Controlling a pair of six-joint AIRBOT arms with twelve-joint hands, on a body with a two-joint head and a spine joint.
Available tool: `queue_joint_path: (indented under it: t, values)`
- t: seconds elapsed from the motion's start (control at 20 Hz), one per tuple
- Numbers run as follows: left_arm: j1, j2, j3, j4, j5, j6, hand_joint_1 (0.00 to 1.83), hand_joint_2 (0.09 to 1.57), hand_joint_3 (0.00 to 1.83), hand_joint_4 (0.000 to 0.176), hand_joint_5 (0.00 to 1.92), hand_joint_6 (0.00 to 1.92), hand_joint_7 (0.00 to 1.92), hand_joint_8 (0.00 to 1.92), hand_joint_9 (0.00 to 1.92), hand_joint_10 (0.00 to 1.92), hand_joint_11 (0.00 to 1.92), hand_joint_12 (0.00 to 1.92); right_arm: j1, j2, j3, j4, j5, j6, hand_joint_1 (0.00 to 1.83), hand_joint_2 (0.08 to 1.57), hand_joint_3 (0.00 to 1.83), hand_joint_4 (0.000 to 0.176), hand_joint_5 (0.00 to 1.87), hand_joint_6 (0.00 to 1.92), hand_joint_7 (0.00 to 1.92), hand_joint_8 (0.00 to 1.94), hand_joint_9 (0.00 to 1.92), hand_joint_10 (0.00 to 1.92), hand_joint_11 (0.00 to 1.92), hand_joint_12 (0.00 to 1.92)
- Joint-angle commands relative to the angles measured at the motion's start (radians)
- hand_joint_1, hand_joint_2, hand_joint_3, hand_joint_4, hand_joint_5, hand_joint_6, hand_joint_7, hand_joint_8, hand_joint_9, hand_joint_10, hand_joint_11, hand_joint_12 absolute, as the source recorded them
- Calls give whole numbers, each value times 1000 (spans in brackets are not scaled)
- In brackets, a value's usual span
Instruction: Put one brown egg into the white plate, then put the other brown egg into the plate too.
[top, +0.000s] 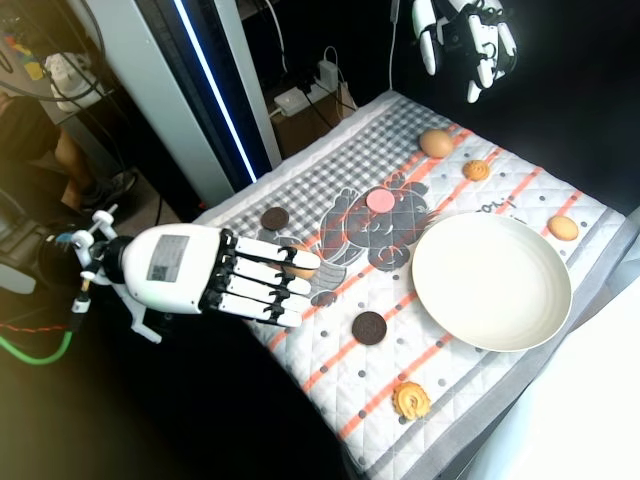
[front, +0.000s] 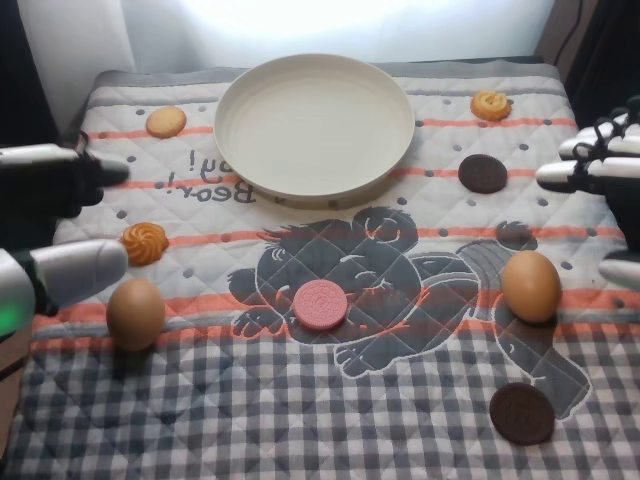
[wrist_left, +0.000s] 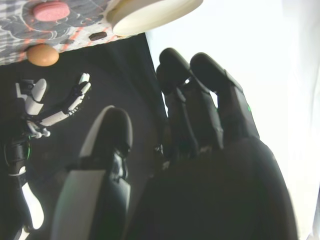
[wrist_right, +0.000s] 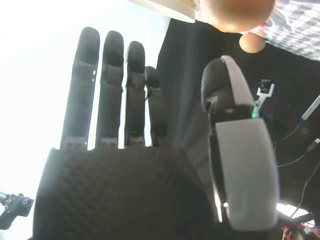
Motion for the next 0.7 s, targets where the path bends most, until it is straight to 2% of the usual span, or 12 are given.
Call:
queue_joint_path:
  t: [0.0, 0.1, 0.2, 0.25, 0.3, 0.4, 0.5, 0.55, 0.6, 0.65]
  values:
    - [-12, -5, 2, 9, -122, -3, 265, 1224, 0, 89, 571, 2, 627, 1, 689, 50, 274, 961, 11, 4, 3, 29, 116, 3, 460, 1240, 1, 124, 460, 0, 399, 0, 398, 1, 338, 180]
    - [-13, -8, 5, 9, -116, -3, 227, 1239, 4, 96, 552, 0, 610, 0, 676, 31, 252, 954, 11, 4, 4, 29, 116, 3, 490, 1238, 0, 128, 471, 2, 405, 1, 406, 2, 371, 111]
    - [-15, -12, 14, 3, -103, -3, 324, 1220, 0, 85, 550, 1, 611, 2, 682, 27, 257, 964, 11, 3, 4, 29, 115, 3, 484, 1234, 0, 135, 477, 3, 410, 2, 413, 3, 379, 105]
    - [-17, -12, 17, 2, -96, -3, 395, 1199, 0, 84, 546, 1, 608, 1, 679, 23, 244, 960, 11, 2, 4, 29, 115, 3, 480, 1235, 0, 126, 481, 4, 412, 3, 420, 6, 397, 111]
    - [-28, -16, 27, 1, -75, -2, 425, 1171, 0, 87, 539, 0, 609, 1, 677, 14, 205, 961, 11, 2, 4, 29, 114, 3, 484, 1237, 0, 124, 484, 5, 418, 4, 431, 9, 415, 115]
    - [-51, -29, 49, 0, -33, -2, 456, 1121, 0, 102, 534, 0, 646, 3, 691, 10, 150, 971, 11, 1, 6, 29, 113, 3, 485, 1245, 3, 125, 484, 4, 423, 5, 427, 6, 407, 109]
    - [-62, -40, 63, -8, 2, 16, 591, 1003, 0, 135, 495, 0, 667, 1, 719, 10, 121, 1026, 11, -2, 8, 29, 113, 3, 461, 1255, 7, 123, 483, 2, 431, 5, 424, 2, 392, 96]
    - [-69, -44, 65, -15, 18, 41, 626, 976, 0, 139, 476, 0, 669, 1, 727, 11, 122, 1034, 11, -2, 9, 29, 113, 3, 457, 1254, 5, 122, 485, 2, 433, 5, 425, 2, 394, 96]
    - [-92, -59, 75, -31, 76, 108, 656, 936, 0, 152, 440, 0, 669, 0, 733, 9, 114, 1048, 11, -2, 9, 29, 113, 3, 446, 1256, 5, 126, 483, 1, 430, 3, 422, 1, 391, 91]
    - [-100, -65, 82, -31, 99, 110, 653, 925, 0, 162, 392, 0, 641, 0, 721, 3, 103, 1048, 11, -2, 9, 29, 112, 3, 444, 1257, 4, 132, 484, 1, 430, 3, 423, 1, 396, 91]
